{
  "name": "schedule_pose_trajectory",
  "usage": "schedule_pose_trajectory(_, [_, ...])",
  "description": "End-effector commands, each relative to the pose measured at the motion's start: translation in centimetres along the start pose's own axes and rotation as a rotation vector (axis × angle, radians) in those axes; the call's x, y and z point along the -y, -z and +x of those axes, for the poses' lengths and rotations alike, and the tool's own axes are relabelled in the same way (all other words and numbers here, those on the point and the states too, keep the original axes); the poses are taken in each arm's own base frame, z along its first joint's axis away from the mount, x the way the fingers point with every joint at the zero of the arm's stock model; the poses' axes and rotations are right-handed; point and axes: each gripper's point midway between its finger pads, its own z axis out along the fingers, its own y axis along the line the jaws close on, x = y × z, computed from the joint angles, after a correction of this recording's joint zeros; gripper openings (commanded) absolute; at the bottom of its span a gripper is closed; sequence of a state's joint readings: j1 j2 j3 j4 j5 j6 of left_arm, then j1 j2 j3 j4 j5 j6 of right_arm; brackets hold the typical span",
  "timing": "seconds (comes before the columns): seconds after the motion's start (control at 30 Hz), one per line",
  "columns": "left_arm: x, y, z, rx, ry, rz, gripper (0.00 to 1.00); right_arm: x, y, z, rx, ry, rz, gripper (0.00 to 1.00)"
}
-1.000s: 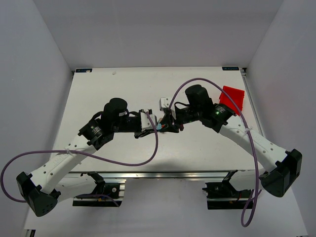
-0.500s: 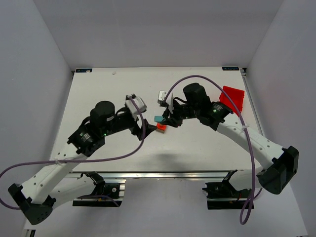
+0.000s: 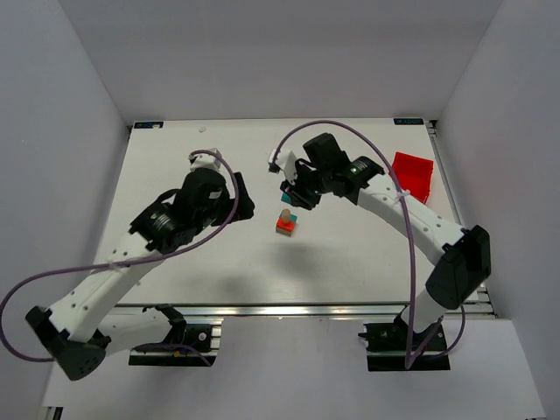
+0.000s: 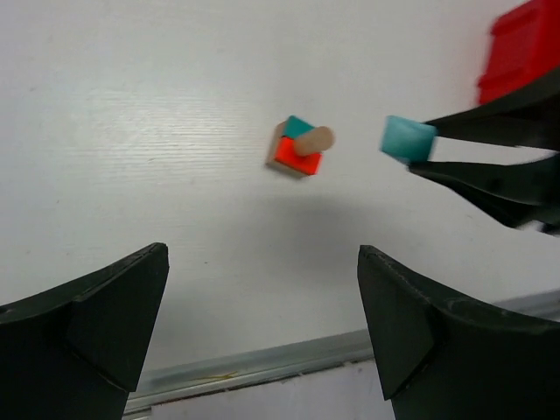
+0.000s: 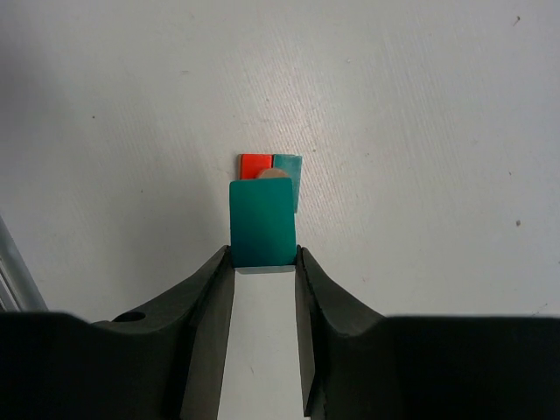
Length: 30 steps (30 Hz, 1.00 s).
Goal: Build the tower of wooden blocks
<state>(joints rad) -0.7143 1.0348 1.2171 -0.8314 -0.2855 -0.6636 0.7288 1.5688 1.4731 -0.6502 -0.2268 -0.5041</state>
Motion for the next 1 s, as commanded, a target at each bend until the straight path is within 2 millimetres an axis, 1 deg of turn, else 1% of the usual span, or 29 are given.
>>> schedule_pose_trajectory(0.0, [-2.8,-1.4,0.0,0.024,0.081,-0.172,0.98,0.7,-0.2,-0.6,-0.056,-0.074,0.018,0.0])
schedule_pose_trajectory(0.03, [-2.9,-1.9,-0.4,0.04,0.082,-0.18,0.98,0.8,-0.5,-0.3,-0.07,-0.088,0.022,0.0])
schedule_pose_trajectory(0.07, [-3.3,-2.3,-0.4,0.04,0.082,-0.198,0.98,1.1,-1.2,0.2,-0.094,-0.103,0.037,0.0])
schedule_pose_trajectory(0.1, [-4.0,-2.9,-0.5,0.043,0.103,-0.229,0.98,1.3,-1.5,0.4,-0.1,-0.132,0.048,0.0])
schedule_pose_trajectory(0.13, [-3.6,-3.6,-0.9,0.061,0.117,-0.198,0.98,1.3,-1.7,0.6,-0.108,-0.137,0.048,0.0])
schedule_pose_trajectory(0.17, [-3.8,-4.2,0.1,0.032,0.125,-0.184,0.98,1.2,-2.0,0.7,-0.113,-0.136,0.044,0.0])
schedule_pose_trajectory(0.27, [-4.9,-5.6,0.4,0.005,0.139,-0.183,0.98,1.3,-2.6,1.2,-0.133,-0.158,0.05,0.0])
schedule_pose_trajectory(0.3, [-6.2,-6.0,0.0,0.009,0.145,-0.22,0.98,1.7,-2.8,1.7,-0.152,-0.171,0.074,0.0])
schedule_pose_trajectory(0.33, [-6.9,-6.8,0.4,-0.015,0.138,-0.249,0.98,1.7,-2.9,1.9,-0.161,-0.183,0.079,0.0])
schedule_pose_trajectory(0.4, [-8.2,-7.9,1.0,-0.054,0.142,-0.262,0.98,1.7,-3.3,2.4,-0.18,-0.202,0.082,0.0])
schedule_pose_trajectory(0.43, [-8.5,-8.8,1.5,-0.077,0.143,-0.261,0.98,1.6,-3.4,2.5,-0.187,-0.207,0.076,0.0])
schedule_pose_trajectory(0.47, [-8.8,-9.1,1.7,-0.097,0.149,-0.264,0.98,1.4,-3.5,2.8,-0.194,-0.21,0.074,0.0])
schedule_pose_trajectory(0.5, [-9.6,-9.2,1.8,-0.11,0.157,-0.286,0.98,1.5,-3.6,2.9,-0.194,-0.213,0.077,0.0])
schedule_pose_trajectory(0.6, [-10.2,-9.4,1.8,-0.119,0.141,-0.294,0.98,1.5,-4.2,3.1,-0.199,-0.21,0.077,0.0])
schedule_pose_trajectory(0.73, [-10.6,-8.4,1.1,-0.088,0.129,-0.31,0.98,1.4,-5.1,3.1,-0.213,-0.208,0.064,0.0])
schedule_pose_trajectory(0.87, [-10.5,-7.3,0.6,-0.078,0.103,-0.304,0.98,1.6,-5.8,3.4,-0.232,-0.213,0.076,0.0])
schedule_pose_trajectory(0.97, [-10.3,-7.0,0.4,-0.079,0.077,-0.291,0.98,1.6,-6.0,3.0,-0.222,-0.195,0.083,0.0])
